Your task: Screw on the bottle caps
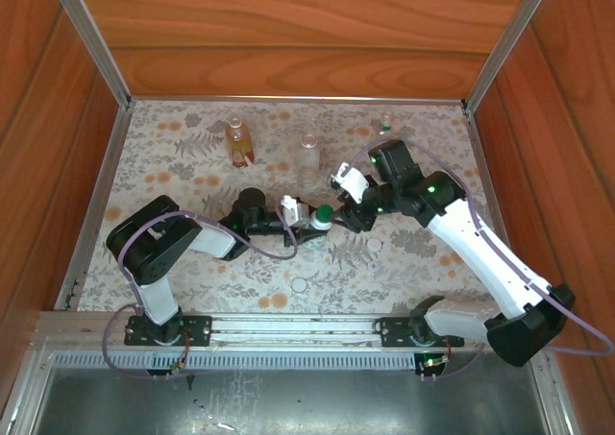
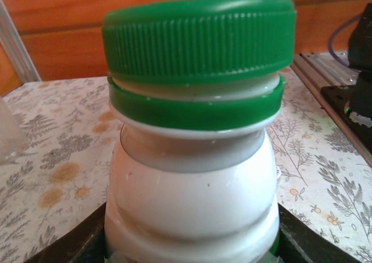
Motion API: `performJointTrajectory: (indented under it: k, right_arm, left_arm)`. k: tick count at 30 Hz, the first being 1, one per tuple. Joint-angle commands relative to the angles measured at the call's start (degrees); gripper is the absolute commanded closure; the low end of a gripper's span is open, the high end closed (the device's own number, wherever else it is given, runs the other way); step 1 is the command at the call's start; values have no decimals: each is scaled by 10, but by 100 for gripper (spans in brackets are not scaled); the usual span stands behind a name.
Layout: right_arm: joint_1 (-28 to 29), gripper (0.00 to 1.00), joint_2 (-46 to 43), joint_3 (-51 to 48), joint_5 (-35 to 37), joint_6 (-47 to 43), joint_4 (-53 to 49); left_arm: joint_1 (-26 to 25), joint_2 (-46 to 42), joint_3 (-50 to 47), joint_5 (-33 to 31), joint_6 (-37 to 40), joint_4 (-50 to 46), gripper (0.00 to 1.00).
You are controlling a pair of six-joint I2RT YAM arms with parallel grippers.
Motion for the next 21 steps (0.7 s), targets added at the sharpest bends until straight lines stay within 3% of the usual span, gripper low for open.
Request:
performJointTrajectory:
  k: [1, 9, 21]
  right_arm:
    - [0, 41, 16, 42, -43, -226, -76]
    - [19, 43, 109, 121, -17, -287, -135]
    - [36, 47, 166, 141, 1, -290, -148]
  left_arm:
    - [-4, 8, -13, 39, 21, -39, 51]
    - [-5, 12, -13, 42, 24, -40, 51]
    - [-5, 10, -20, 42, 23, -41, 51]
